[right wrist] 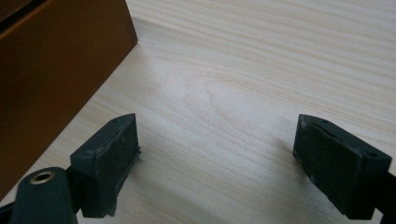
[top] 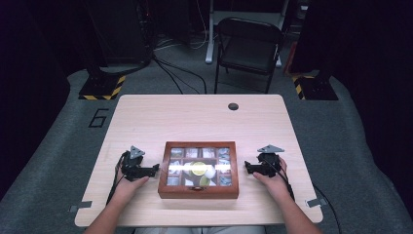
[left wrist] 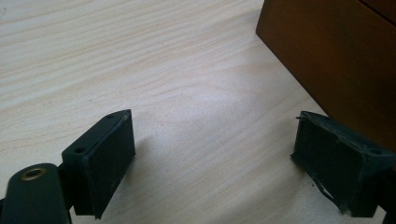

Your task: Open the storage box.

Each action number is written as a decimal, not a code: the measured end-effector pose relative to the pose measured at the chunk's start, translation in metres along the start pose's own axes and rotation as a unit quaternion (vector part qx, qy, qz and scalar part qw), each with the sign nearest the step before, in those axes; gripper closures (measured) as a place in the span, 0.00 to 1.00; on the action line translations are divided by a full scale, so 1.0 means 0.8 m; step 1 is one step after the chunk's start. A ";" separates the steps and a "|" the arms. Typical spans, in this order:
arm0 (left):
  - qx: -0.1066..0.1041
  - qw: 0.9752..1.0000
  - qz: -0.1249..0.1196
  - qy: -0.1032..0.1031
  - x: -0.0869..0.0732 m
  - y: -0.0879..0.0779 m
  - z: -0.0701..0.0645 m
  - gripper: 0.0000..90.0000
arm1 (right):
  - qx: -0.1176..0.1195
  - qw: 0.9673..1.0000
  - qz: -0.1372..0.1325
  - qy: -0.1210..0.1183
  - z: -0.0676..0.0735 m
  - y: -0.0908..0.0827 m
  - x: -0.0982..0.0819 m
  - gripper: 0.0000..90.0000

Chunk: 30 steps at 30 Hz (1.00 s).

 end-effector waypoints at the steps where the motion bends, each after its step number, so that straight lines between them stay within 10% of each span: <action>1: -0.001 1.000 0.001 0.000 0.000 0.000 0.000 0.14 | 0.000 1.000 -0.001 -0.002 0.000 0.000 0.000 0.16; 18: -0.010 0.999 0.002 -0.031 0.005 -0.004 -0.001 0.26 | 0.015 0.999 0.022 0.032 -0.008 -0.016 -0.002 0.31; 30: -0.045 0.999 0.000 -0.026 0.011 -0.033 -0.026 0.33 | 0.019 1.000 0.010 -0.018 0.012 -0.051 0.008 0.34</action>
Point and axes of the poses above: each handheld gripper's, and its own axes: y roughly forward along the jaws, x roughly out of its top, z roughly to its left, the point moved 9 cm from there along y, roughly forward along the jaws, and after that the axes turned 7 degrees about -x, right-handed, at the moved point
